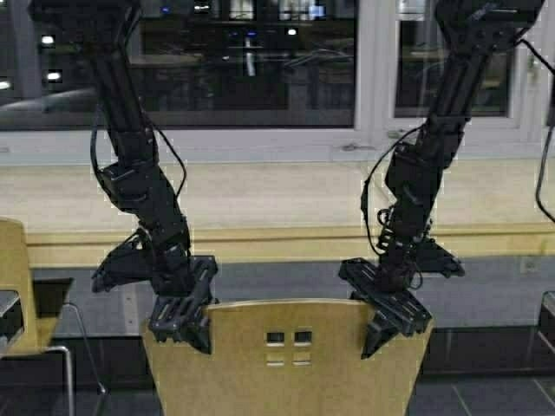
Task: Push the chairs under the table
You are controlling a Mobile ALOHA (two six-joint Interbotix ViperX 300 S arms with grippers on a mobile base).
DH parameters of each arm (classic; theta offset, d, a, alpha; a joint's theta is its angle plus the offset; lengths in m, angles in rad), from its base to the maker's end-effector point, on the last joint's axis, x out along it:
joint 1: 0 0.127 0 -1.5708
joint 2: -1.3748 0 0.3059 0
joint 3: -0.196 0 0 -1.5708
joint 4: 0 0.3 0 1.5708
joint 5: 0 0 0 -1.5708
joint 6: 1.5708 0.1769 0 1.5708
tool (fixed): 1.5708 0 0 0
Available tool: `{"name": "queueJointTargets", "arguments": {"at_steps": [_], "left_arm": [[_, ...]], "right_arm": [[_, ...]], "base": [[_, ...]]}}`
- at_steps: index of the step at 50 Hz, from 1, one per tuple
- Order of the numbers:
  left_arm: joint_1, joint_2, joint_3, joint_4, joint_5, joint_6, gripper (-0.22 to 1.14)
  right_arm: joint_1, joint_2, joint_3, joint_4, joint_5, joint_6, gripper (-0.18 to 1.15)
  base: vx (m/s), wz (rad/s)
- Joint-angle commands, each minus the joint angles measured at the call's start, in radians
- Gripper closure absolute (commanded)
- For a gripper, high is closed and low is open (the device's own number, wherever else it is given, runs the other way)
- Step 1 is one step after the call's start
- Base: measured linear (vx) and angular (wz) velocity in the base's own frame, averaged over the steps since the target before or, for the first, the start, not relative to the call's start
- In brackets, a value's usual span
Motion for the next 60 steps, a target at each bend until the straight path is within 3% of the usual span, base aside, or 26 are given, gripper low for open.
{"name": "queueJointTargets", "arguments": {"at_steps": [1, 44, 60], "left_arm": [[0.003, -0.018, 0.006, 0.008, -0.018, 0.040, 0.89], [0.017, -0.095, 0.087, 0.012, -0.029, 0.052, 0.89], [0.015, -0.083, 0.063, 0.012, -0.026, 0.054, 0.89]], "right_arm": [[0.023, -0.026, -0.044, -0.014, -0.011, -0.135, 0.93], [0.057, -0.049, 0.052, -0.014, -0.028, -0.137, 0.93], [0.066, -0.060, 0.066, -0.012, -0.034, -0.133, 0.93]], "base": [[0.21, 0.13], [0.24, 0.03], [0.26, 0.01]]}}
